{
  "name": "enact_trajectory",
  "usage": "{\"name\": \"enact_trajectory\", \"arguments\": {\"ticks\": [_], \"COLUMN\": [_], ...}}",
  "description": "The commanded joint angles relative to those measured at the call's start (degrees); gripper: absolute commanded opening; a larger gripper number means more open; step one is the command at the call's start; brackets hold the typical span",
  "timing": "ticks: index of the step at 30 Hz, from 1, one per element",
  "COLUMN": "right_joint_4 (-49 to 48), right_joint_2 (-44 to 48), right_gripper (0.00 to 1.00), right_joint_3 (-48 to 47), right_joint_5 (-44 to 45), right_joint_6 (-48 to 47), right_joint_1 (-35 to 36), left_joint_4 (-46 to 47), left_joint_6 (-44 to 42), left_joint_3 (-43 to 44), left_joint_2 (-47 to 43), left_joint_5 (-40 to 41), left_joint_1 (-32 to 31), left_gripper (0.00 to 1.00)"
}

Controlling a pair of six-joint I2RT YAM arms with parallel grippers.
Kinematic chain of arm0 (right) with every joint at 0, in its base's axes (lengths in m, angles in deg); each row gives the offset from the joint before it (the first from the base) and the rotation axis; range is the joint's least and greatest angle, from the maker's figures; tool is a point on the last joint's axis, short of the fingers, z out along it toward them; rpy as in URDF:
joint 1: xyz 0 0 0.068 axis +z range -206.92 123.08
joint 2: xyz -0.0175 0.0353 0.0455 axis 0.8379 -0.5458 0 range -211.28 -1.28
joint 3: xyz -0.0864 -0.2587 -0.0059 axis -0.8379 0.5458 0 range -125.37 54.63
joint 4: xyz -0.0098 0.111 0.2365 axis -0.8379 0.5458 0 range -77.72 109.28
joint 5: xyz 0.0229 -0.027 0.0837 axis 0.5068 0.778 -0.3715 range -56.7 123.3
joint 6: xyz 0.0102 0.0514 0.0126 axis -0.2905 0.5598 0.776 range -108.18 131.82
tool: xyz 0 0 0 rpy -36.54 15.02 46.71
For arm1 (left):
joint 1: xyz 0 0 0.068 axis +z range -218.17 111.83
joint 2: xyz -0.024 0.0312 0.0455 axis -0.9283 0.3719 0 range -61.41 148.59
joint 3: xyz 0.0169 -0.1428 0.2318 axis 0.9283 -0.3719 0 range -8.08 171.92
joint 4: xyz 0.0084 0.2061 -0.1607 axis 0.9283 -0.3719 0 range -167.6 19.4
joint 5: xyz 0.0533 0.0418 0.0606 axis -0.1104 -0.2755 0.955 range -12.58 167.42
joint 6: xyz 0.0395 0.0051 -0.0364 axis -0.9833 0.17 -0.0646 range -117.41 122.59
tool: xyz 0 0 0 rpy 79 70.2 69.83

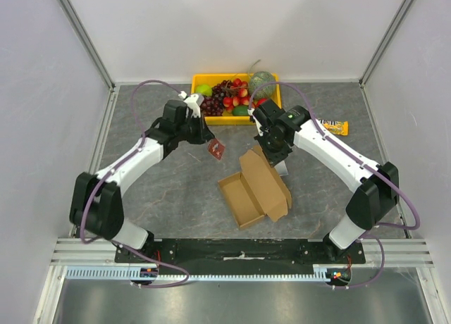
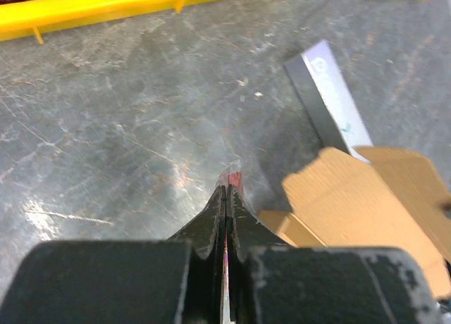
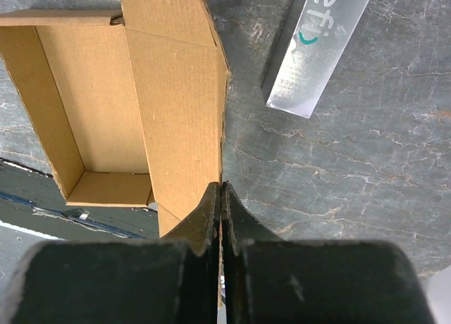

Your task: Fold the paper box

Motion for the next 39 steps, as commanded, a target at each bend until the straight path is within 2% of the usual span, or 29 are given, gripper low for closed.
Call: {"name": "enact_trajectory", "arguments": {"ticks": [1, 9, 15, 24, 39], "right_joint_4": [-1.78, -2.4, -2.84, -3.46, -3.72], "right_joint_2": [1.65, 1.38, 2.0, 3.23, 3.32], "right_gripper": [0.01, 0.0, 0.0, 0.0, 0.0], "right_joint_3": [-0.04, 0.31, 1.02, 3.04, 3.48], "right_joint_5": [0.07, -0.11, -0.2, -0.37, -0.46], "right_joint_6": [0.06, -0.11, -0.03, 0.32, -0.03], "right_joint_1": [-0.06, -0.06, -0.06, -0.06, -0.06], "left_joint_4": [-1.21, -4.82, -3.59, 1.6, 3.36], "left_joint_6": [2.33, 5.22, 8.04, 10.33, 5.32], "left_joint_3": [-3.52, -7.65, -11.25, -14.6, -14.07], "left_joint_2": [-9.19, -18.87, -21.16, -17.65, -10.0], "left_joint_5": [-6.53, -8.82, -7.77, -8.91, -11.81], "left_joint_1": [-1.07, -10.12, -16.36, -21.81, -22.61], "left_gripper": [0.02, 0.02, 0.02, 0.02, 0.02]}}
